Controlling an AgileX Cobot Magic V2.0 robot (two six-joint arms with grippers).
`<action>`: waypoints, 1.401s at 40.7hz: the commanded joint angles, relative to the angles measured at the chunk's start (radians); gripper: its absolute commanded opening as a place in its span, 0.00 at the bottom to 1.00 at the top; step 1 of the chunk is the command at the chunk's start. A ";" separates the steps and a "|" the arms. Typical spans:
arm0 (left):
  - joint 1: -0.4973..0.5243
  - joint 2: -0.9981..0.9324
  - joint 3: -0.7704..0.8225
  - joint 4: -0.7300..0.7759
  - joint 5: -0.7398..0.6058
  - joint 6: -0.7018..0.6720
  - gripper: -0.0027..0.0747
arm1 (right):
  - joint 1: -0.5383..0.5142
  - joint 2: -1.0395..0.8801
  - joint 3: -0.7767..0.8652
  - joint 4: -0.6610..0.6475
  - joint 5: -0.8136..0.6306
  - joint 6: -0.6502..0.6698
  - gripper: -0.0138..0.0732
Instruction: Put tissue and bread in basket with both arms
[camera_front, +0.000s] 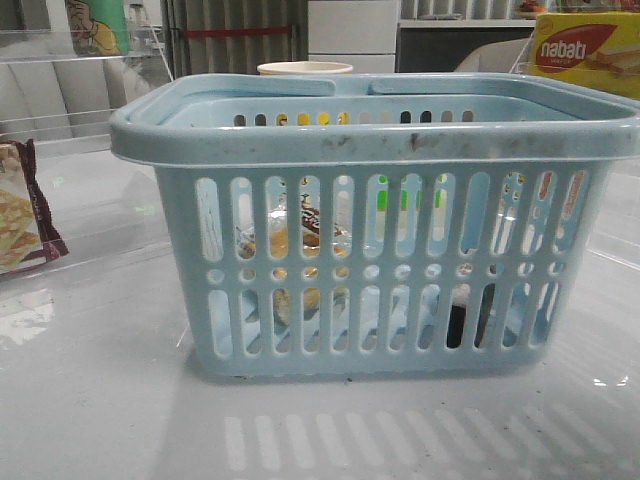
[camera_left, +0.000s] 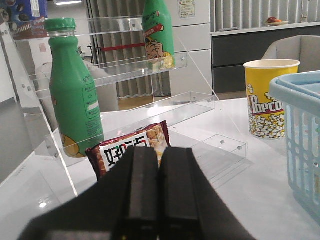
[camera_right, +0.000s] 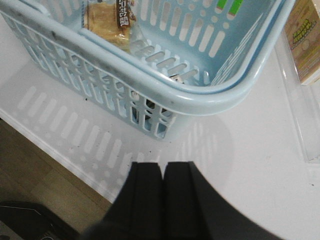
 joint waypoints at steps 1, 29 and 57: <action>-0.008 -0.018 -0.001 -0.010 -0.088 -0.002 0.15 | 0.002 -0.009 -0.020 -0.010 -0.070 0.001 0.22; -0.008 -0.016 -0.001 -0.010 -0.088 -0.002 0.15 | -0.467 -0.616 0.583 0.070 -0.567 0.000 0.22; -0.008 -0.016 -0.001 -0.010 -0.088 -0.002 0.15 | -0.482 -0.683 0.692 0.118 -0.815 0.000 0.22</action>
